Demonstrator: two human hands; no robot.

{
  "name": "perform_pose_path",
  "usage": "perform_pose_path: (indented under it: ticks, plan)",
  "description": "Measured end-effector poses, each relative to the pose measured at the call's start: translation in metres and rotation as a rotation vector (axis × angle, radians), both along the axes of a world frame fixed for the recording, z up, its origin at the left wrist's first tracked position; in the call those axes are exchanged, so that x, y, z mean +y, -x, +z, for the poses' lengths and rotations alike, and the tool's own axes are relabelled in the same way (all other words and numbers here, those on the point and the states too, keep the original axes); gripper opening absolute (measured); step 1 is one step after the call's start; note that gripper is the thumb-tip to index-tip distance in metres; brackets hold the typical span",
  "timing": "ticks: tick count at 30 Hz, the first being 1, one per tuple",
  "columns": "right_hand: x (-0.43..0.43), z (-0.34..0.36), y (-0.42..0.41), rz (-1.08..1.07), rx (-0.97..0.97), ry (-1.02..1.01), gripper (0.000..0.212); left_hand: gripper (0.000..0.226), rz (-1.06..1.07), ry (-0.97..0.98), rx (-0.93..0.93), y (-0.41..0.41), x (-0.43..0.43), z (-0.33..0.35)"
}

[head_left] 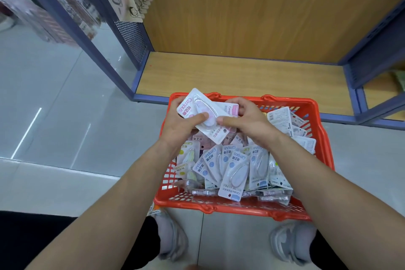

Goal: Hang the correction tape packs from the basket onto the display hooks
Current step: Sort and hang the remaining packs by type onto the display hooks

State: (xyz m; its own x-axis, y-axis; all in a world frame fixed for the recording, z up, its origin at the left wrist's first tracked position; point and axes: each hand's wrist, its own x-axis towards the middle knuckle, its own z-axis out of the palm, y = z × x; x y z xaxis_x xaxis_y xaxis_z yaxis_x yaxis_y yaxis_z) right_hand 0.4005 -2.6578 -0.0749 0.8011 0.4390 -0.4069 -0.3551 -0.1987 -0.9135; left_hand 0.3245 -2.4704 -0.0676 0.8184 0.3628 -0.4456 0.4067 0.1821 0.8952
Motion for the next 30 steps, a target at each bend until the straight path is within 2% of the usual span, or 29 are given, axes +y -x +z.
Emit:
perform_pose_path:
  ticks: [5, 9, 11, 13, 15, 19, 21, 24, 27, 30]
  plan:
    - [-0.006, 0.004, 0.014, -0.1, -0.069, 0.043, 0.066, 0.049, -0.081, -0.139, 0.086, 0.018, -0.002, 0.0]
    - [-0.01, 0.01, 0.018, -0.135, -0.104, 0.059, 0.063, 0.066, -0.202, -0.313, 0.068, 0.026, -0.012, 0.001]
    - [-0.009, 0.011, 0.021, -0.148, -0.109, 0.064, 0.064, 0.073, -0.338, -0.372, 0.082, 0.027, -0.018, 0.003]
    - [-0.006, 0.01, 0.023, -0.148, -0.128, 0.088, 0.067, 0.089, -0.468, -0.424, 0.109, 0.027, -0.024, 0.003]
    - [-0.002, 0.009, 0.025, -0.124, -0.156, 0.109, 0.063, 0.1, -0.484, -0.384, 0.107, 0.027, -0.03, -0.001]
    - [-0.001, 0.005, 0.021, -0.095, -0.144, 0.081, 0.049, 0.093, -0.424, -0.313, 0.066, 0.024, -0.031, -0.007]
    - [-0.009, 0.0, 0.017, -0.075, -0.135, 0.131, 0.048, 0.089, -0.447, -0.312, 0.069, 0.023, -0.024, -0.014]
    - [-0.038, -0.017, 0.018, 0.033, -0.142, 0.314, 0.05, 0.096, -0.479, -0.316, 0.145, 0.026, -0.011, -0.025]
    - [-0.066, -0.037, 0.028, 0.256, -0.173, 0.488, 0.047, 0.067, -0.474, -0.298, 0.174, 0.033, -0.003, -0.032]
    - [-0.069, -0.046, 0.036, 0.532, -0.348, 0.761, 0.076, 0.052, -0.462, -0.309, 0.214, 0.038, 0.002, -0.041]
